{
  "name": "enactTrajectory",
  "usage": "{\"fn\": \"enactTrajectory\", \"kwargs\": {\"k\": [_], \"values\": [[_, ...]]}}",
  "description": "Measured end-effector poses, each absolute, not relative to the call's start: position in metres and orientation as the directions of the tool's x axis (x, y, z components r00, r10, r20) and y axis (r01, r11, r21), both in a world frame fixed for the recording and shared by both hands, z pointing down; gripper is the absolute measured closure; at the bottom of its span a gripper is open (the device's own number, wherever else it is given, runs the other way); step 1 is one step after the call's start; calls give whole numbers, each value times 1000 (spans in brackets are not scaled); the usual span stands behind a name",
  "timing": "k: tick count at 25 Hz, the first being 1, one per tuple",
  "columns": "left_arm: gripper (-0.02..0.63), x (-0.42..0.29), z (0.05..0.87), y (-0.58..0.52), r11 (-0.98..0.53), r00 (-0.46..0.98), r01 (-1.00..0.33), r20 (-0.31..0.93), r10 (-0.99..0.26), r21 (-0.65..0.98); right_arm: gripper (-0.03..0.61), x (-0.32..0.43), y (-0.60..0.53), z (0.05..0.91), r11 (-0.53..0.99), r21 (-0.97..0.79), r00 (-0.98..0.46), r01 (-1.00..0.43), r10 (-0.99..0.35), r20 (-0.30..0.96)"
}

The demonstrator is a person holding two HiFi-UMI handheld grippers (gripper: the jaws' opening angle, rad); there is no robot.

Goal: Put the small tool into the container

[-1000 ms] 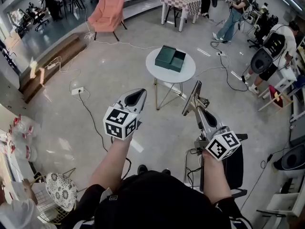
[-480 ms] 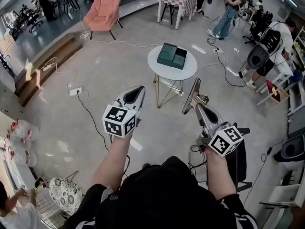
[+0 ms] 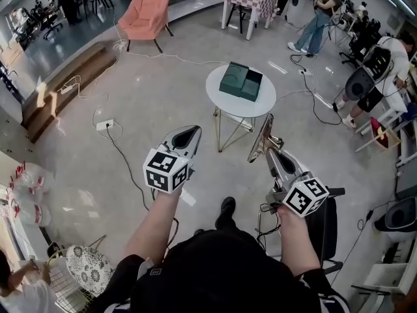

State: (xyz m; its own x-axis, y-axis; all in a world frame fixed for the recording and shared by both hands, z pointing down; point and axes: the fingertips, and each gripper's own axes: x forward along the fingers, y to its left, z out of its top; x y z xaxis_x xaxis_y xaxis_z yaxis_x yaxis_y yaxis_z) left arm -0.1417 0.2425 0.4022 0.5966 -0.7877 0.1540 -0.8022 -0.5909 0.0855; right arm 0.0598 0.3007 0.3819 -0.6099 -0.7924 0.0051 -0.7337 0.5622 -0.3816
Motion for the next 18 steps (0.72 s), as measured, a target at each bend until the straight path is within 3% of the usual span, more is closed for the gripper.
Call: {"fn": "enactTrajectory", "kwargs": {"k": [18], "values": [[607,-51,401,56,-609,599,-793,219,-770,25,566,148,114,395,551,-478,-610,-684,-791,-40]]}}
